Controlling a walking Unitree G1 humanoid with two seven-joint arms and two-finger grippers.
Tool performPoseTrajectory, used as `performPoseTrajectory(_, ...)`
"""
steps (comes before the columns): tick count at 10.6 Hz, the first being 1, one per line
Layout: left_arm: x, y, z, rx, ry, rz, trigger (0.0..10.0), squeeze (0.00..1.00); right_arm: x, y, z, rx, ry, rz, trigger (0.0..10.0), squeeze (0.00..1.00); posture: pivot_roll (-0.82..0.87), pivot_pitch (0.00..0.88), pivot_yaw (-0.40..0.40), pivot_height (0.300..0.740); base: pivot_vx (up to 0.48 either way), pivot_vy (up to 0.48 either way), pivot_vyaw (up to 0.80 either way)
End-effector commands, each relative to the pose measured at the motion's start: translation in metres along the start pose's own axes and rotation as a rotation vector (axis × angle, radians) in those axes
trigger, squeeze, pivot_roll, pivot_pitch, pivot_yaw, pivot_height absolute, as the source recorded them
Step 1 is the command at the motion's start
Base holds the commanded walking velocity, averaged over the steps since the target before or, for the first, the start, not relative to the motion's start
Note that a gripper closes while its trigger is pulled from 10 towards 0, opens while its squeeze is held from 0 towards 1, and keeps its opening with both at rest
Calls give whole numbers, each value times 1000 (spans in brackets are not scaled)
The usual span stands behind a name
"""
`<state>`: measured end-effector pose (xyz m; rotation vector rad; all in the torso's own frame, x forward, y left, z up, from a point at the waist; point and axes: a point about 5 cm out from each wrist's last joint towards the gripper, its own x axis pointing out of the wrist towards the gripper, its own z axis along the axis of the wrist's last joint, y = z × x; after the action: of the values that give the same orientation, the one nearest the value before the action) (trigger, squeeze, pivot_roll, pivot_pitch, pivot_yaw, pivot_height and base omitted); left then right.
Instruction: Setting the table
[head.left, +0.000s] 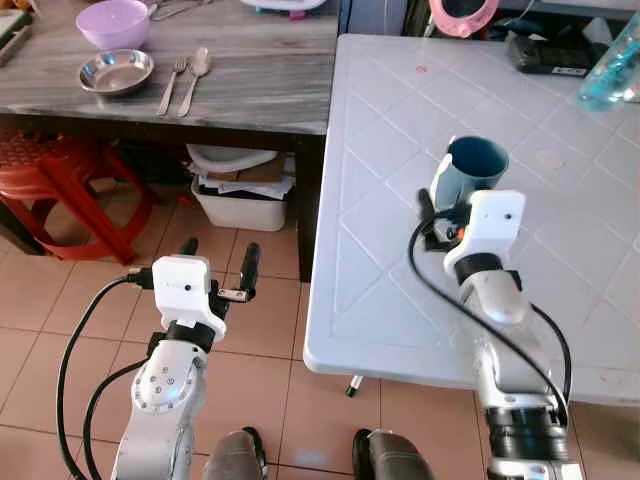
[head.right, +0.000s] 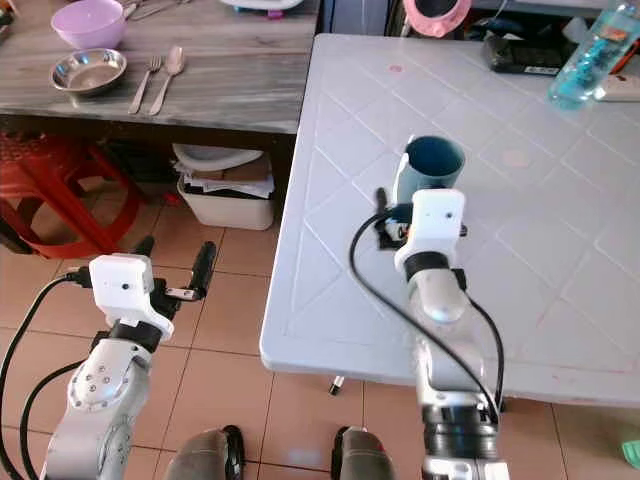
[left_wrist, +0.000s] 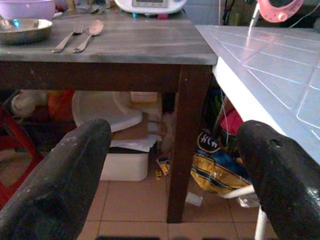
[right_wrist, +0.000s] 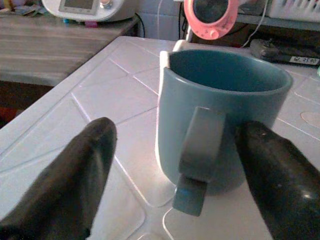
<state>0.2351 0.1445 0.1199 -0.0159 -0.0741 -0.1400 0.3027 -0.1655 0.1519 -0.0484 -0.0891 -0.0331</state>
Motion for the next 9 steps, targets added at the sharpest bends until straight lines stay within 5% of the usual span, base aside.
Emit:
performPoseTrajectory(1,-3,0,1,-3,6,-7,10000,0,2,-5,-3,17,30,-30,0,0,16,211,9,740,0,0,0)
performPoseTrajectory(9,-2,-2,0,-3,10,-12,10000,0,3,-16,-3,-7,39,-74,0,0,9,210,2,740,0,0,0)
